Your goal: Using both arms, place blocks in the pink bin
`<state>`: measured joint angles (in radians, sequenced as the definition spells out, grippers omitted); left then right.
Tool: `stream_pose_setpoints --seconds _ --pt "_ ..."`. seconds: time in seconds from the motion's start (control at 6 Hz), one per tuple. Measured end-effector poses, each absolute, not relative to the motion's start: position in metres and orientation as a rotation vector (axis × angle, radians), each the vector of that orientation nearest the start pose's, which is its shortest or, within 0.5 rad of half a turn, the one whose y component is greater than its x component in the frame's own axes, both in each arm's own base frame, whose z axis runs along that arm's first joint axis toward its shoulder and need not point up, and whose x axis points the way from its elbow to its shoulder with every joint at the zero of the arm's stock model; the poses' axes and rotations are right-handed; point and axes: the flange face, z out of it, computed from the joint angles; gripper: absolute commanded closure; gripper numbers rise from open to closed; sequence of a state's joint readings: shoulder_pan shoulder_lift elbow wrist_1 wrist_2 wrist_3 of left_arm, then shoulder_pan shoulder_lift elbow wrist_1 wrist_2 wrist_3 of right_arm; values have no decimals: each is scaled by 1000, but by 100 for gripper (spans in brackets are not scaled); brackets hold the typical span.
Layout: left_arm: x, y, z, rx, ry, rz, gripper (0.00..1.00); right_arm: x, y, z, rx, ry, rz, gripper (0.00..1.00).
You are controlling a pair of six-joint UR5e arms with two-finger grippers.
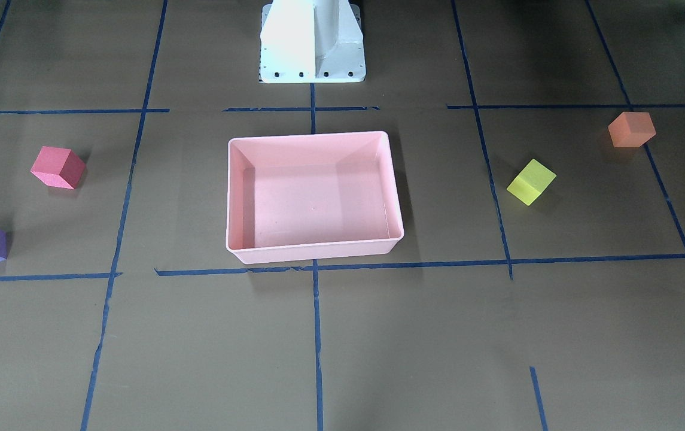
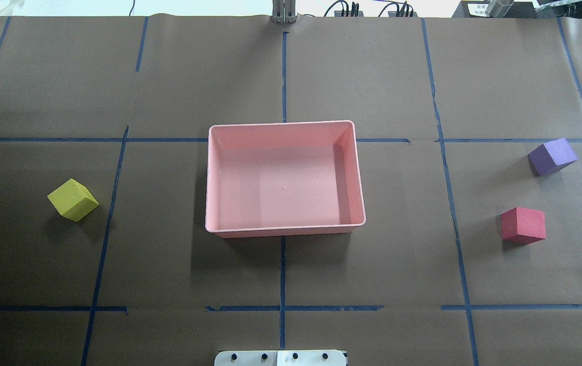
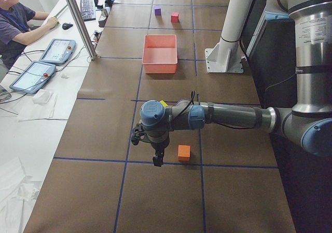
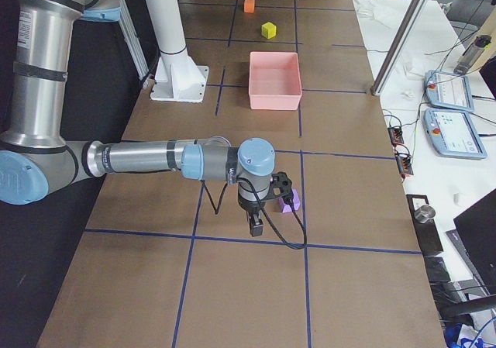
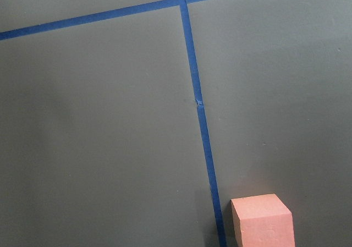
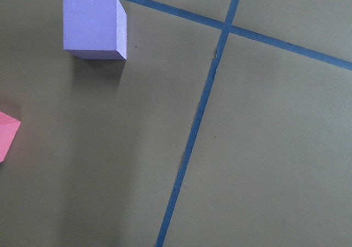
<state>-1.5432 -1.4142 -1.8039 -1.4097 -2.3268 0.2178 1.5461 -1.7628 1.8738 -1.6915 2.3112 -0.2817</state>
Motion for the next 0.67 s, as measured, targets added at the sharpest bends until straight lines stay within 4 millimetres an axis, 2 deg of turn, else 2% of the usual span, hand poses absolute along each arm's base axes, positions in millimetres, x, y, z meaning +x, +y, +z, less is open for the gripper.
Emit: stream_pose_setpoints --seconds 0.17,0.33,0.67 --pt "-54 -420 632 -3 758 205 0 51 -412 606 91 -752 -297 0" --pt "-54 -420 631 3 755 209 0 34 -421 592 87 -783 -291 0" --pt "-54 -420 630 7 758 211 0 -31 -440 543 88 -823 -178 0"
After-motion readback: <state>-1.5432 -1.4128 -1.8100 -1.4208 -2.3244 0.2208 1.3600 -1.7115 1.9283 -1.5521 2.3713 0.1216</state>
